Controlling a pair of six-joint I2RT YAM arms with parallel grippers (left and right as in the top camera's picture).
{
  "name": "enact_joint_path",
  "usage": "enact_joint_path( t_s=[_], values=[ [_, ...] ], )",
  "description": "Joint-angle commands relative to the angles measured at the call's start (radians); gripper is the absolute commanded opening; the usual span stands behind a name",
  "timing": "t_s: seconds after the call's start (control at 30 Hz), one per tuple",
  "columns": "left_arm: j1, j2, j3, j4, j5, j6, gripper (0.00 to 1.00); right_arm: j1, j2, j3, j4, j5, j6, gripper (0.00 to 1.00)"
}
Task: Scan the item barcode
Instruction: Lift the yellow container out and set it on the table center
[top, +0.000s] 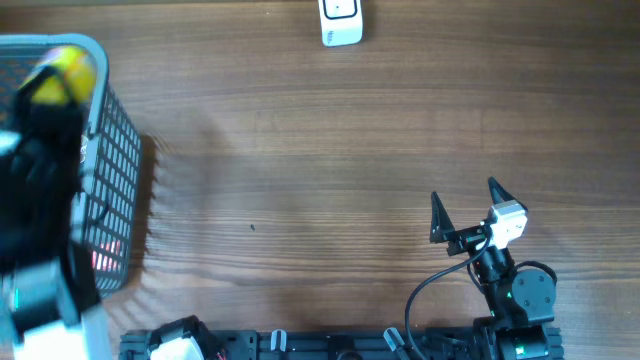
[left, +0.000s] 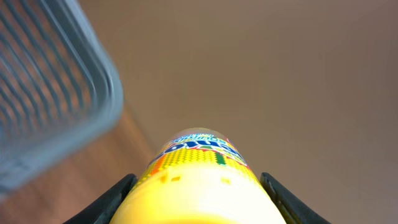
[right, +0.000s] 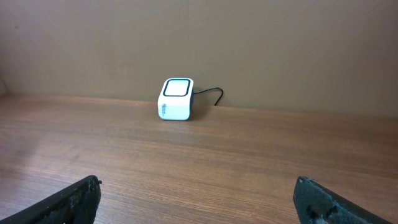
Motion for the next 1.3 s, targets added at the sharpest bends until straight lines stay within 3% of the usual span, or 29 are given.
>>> enact_joint_path(
  t_s=[0.0, 0.17, 0.37, 0.6, 0.93, 1.07, 1.27],
  values=[
    [-0.154, 0.179, 0.005, 0.034, 0.044, 0.046, 0.53, 0.004, -0.001, -0.001, 0.005, 0.016, -0.006, 1.0],
    [-0.351, 0.405, 0.005, 0.051, -0.06, 0.154, 0.53, 0.004, -0.001, -0.001, 0.005, 0.016, -0.006, 1.0],
    [-0.573, 0.649, 0.005, 0.01, -0.357, 0.356, 0.54, 0.004, -0.001, -0.001, 0.005, 0.016, -0.006, 1.0],
    [-0.715, 0.866, 0.005, -0.041, -0.571, 0.399, 0.53, 0.004, -0.001, -0.001, 0.005, 0.016, -0.007, 1.0],
    [-0.734, 0.949, -0.001, -0.03, -0.57, 0.379, 0.52, 0.004, -0.001, -0.001, 0.005, 0.016, -0.006, 1.0],
    [-0.734, 0.949, -0.002, -0.031, -0.57, 0.349, 0.61, 0.004, -0.001, -0.001, 0.005, 0.016, -0.006, 1.0],
    [-0.734, 0.949, -0.002, -0.031, -0.544, 0.356, 0.6, 0.004, -0.001, -0.001, 0.005, 0.016, -0.006, 1.0]
  ],
)
